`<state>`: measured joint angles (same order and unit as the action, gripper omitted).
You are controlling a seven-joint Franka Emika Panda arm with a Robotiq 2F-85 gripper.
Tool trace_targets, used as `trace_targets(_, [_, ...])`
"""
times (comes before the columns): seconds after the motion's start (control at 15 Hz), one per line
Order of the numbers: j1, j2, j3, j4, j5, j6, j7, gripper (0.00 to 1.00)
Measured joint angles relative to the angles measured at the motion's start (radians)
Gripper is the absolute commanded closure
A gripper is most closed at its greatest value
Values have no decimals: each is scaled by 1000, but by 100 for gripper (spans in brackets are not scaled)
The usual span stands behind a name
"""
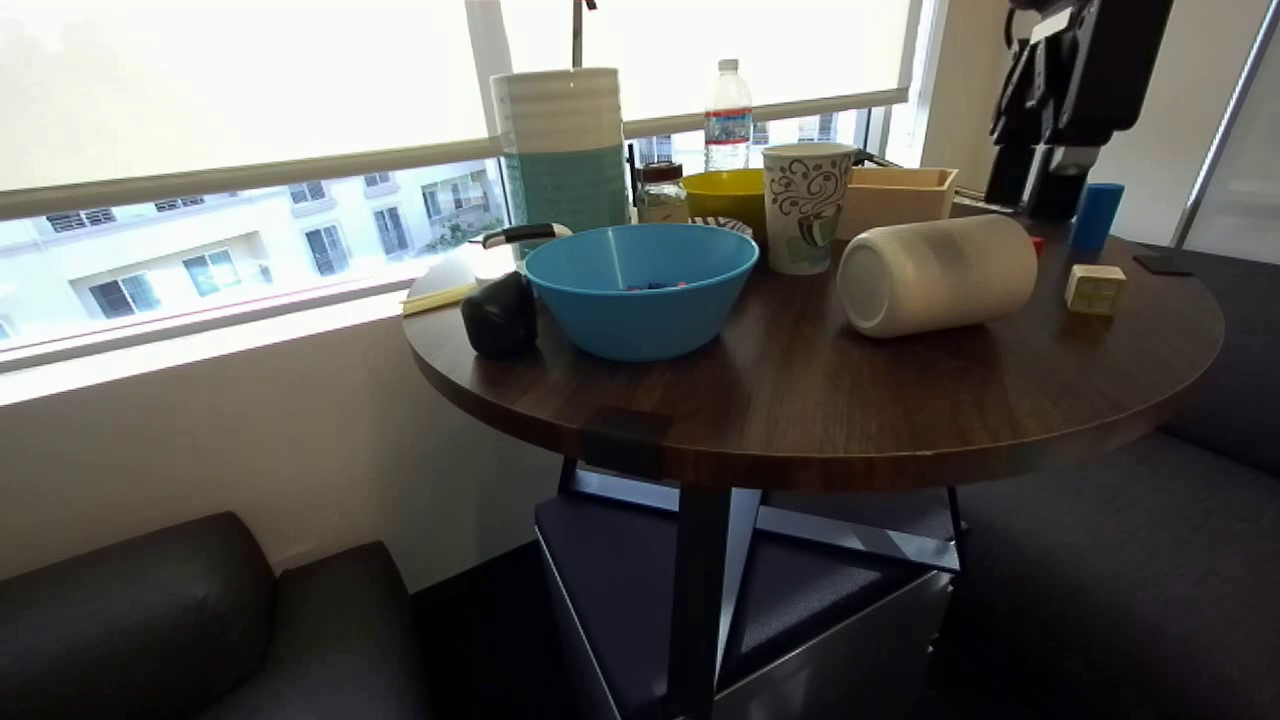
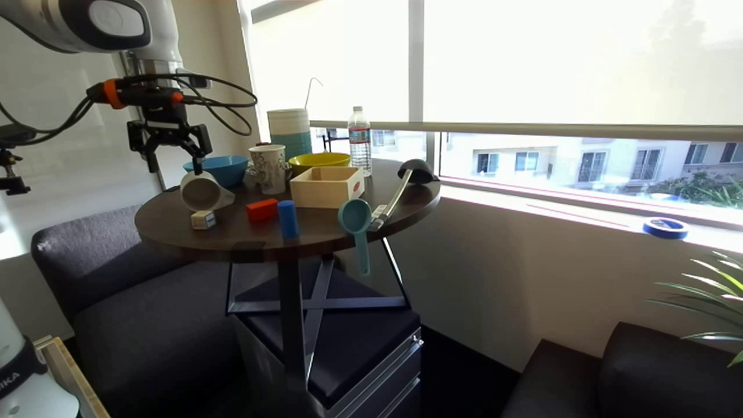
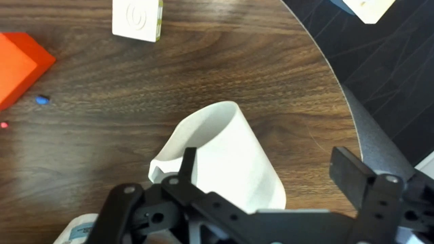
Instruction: Put the beige cup upside down
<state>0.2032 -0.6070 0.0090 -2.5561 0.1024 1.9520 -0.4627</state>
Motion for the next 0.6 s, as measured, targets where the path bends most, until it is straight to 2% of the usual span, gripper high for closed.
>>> trace_targets(0.33, [38, 15, -1, -9, -36, 134, -161, 0])
trace_targets(0.6, [39, 21, -4, -9, -37, 152, -182, 0])
